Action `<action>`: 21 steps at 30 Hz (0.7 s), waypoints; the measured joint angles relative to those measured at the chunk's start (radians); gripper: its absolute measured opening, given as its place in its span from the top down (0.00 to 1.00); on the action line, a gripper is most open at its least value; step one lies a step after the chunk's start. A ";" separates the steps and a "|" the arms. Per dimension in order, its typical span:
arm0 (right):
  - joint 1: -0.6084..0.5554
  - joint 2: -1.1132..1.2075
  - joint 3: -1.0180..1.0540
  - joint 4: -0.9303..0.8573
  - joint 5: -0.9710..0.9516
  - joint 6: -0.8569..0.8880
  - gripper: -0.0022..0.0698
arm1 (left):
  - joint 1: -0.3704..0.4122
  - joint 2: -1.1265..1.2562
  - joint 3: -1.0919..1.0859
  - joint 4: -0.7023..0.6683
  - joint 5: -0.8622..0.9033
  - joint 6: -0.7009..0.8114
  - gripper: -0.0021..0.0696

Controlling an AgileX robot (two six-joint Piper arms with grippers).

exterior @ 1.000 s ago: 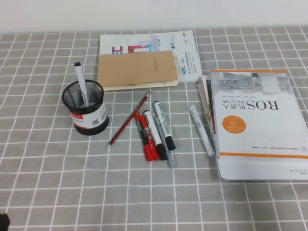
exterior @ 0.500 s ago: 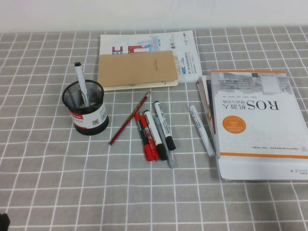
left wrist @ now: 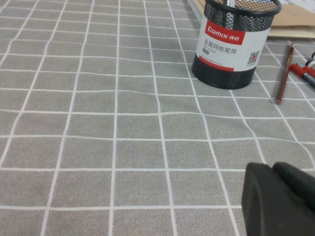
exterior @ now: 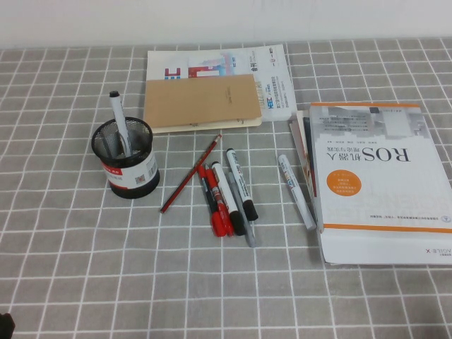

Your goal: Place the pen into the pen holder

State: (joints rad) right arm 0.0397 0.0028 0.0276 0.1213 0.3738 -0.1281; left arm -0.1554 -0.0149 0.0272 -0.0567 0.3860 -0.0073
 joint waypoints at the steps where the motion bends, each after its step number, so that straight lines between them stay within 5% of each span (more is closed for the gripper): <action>1: -0.007 -0.008 0.000 0.000 0.004 0.011 0.99 | 0.000 0.000 0.000 0.000 0.000 0.000 0.98; 21: -0.025 -0.010 0.000 -0.004 0.012 0.048 0.99 | 0.000 0.000 0.000 0.000 0.000 0.000 0.98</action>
State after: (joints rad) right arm 0.0151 -0.0076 0.0276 0.1175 0.3860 -0.0806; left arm -0.1554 -0.0149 0.0272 -0.0567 0.3860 -0.0073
